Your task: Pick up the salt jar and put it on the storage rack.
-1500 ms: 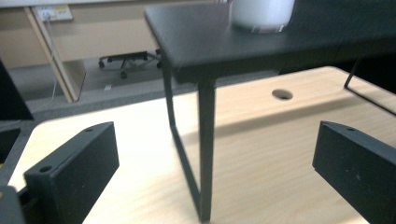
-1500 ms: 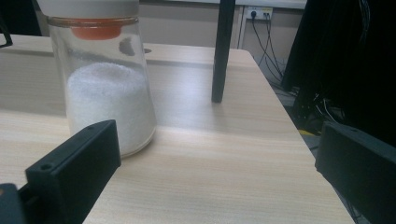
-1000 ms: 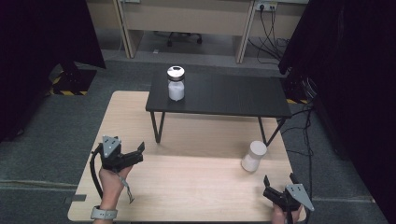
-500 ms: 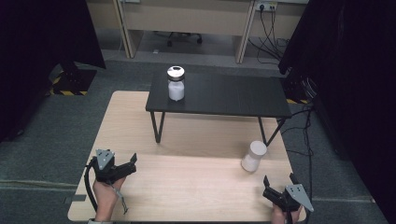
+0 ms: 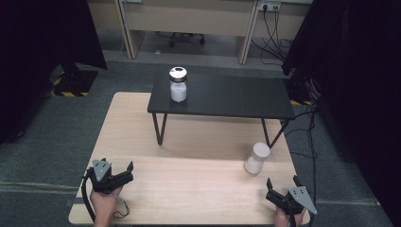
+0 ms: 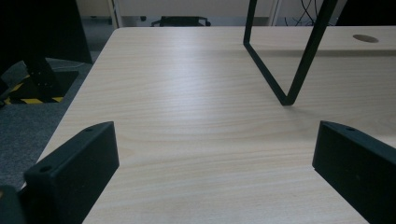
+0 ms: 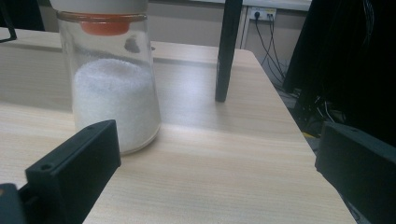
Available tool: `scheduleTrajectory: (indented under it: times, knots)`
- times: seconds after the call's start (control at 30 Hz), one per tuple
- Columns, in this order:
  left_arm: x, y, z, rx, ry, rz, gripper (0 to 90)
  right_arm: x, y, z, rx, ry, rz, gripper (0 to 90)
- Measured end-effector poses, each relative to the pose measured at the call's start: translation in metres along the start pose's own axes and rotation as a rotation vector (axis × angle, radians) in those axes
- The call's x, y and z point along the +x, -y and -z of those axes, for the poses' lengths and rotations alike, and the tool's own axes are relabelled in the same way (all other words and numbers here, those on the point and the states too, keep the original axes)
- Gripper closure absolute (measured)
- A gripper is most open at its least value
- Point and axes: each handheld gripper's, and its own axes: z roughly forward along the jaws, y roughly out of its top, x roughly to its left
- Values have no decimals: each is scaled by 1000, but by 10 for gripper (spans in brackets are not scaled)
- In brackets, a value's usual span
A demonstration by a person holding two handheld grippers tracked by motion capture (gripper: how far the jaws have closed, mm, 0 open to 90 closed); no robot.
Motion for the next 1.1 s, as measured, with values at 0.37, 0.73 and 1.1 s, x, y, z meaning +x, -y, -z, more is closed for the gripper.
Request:
scheduleTrajectory:
  times: [0.37, 0.73, 1.1]
  knots:
    - [7, 15, 1, 15, -16, 14, 0, 2, 0, 0, -1, 8, 15, 3]
    - [13, 26, -1, 50, -28, 34, 0, 3, 1, 1, -7, 11, 17, 3]
    - [17, 25, -6, 86, -29, 55, 0, 5, 1, 0, -6, 6, 45, 3]
